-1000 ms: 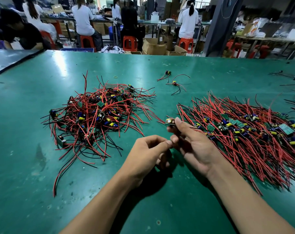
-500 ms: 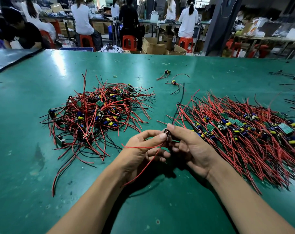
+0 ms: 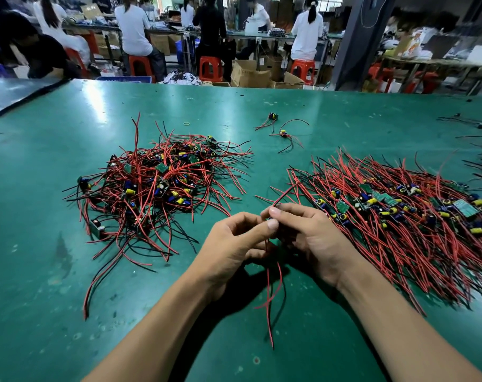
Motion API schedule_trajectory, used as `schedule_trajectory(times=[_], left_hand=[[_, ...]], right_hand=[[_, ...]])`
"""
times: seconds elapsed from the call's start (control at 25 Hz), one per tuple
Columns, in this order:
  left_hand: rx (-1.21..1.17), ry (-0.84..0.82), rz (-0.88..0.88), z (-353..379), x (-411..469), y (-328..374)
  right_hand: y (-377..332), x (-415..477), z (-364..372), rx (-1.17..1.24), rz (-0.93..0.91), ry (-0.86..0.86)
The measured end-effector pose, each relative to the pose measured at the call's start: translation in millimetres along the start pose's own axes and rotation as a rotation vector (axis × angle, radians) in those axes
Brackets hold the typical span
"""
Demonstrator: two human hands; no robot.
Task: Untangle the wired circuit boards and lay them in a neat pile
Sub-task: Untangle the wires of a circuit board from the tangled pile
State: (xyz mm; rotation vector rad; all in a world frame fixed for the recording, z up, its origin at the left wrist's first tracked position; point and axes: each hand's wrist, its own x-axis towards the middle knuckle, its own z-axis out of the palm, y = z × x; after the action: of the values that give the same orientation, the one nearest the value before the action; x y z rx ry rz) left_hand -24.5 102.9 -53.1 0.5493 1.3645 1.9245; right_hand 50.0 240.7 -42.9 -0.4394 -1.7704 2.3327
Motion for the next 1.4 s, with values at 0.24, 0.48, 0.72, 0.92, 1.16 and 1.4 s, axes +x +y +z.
schedule_trajectory(times=[0.24, 0.48, 0.72, 0.92, 1.16, 1.4], left_hand=[[0.009, -0.042, -0.018, -1.0, -1.1, 0.2], [-0.034, -0.031, -0.056, -1.2, -0.9, 2.0], [0.060, 0.034, -0.064, 1.7, -1.3, 4.9], [0.056, 0.109, -0.031, 6.3, -0.9, 1.6], [0.260, 0.152, 0.031, 5.9, -1.5, -1.8], [0.530, 0.144, 0.108, 6.2, -2.5, -3.1]], right_hand=[[-1.3, -0.7, 2.3, -0.049, -0.033, 0.079], [-0.3, 2.6, 0.0, -0.005, -0.045, 0.153], [1.3, -0.2, 3.0, -0.049, -0.007, 0.039], [4.6, -0.9, 5.1, -0.088, -0.060, 0.074], [5.0, 1.4, -2.4, -0.323, -0.047, 0.056], [8.8, 6.8, -8.8, -0.361, -0.083, 0.197]])
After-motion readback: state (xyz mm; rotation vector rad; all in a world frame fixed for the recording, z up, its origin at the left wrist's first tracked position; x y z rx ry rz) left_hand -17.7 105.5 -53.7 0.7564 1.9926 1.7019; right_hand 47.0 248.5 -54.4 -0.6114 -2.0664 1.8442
